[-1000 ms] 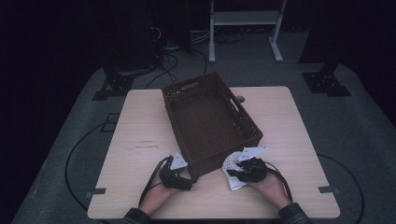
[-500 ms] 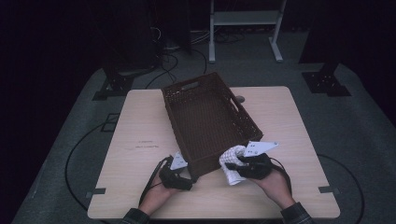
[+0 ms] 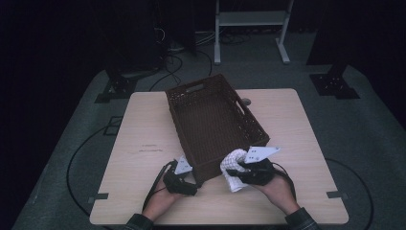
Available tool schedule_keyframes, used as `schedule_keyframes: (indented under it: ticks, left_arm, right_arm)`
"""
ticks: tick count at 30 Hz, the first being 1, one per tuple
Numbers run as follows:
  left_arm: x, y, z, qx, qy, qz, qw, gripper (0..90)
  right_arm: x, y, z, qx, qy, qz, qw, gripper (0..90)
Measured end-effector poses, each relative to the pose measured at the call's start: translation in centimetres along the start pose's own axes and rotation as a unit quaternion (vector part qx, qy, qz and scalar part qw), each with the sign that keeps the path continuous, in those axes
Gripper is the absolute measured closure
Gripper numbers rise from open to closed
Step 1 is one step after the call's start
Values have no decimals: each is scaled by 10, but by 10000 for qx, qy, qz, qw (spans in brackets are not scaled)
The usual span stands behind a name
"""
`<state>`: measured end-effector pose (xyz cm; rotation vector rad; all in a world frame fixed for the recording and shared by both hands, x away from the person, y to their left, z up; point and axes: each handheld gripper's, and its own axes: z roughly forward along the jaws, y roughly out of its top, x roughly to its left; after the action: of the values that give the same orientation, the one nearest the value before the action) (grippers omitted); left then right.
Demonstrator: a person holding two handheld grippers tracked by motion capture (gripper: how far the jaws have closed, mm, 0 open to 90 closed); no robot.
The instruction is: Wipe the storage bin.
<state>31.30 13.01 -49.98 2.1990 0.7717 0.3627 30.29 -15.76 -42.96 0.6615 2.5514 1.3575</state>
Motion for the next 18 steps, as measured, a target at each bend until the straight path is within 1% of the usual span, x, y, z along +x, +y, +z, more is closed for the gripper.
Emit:
schedule_keyframes:
  ticks: [4,9,11,12,13,16,18]
  left_arm:
    - [0,0,0,-9,1,-12,10000,176]
    - [0,0,0,7,0,7,10000,176]
    - [0,0,0,14,-1,15,10000,176]
    - [0,0,0,18,-6,23,10000,176]
    - [0,0,0,18,-6,23,10000,176]
    - [0,0,0,14,-5,24,10000,176]
    - [0,0,0,14,-6,23,10000,176]
  right_arm:
    - [1,-8,16,274,33,-38,9996,723]
    - [1,-16,33,549,86,-4,9985,723]
    - [1,-18,37,607,142,26,9981,723]
    - [2,-20,43,696,179,16,9974,723]
    - [2,-20,43,696,179,16,9974,723]
    - [4,-24,52,846,258,-5,9961,722]
    - [6,-22,52,837,266,17,9961,722]
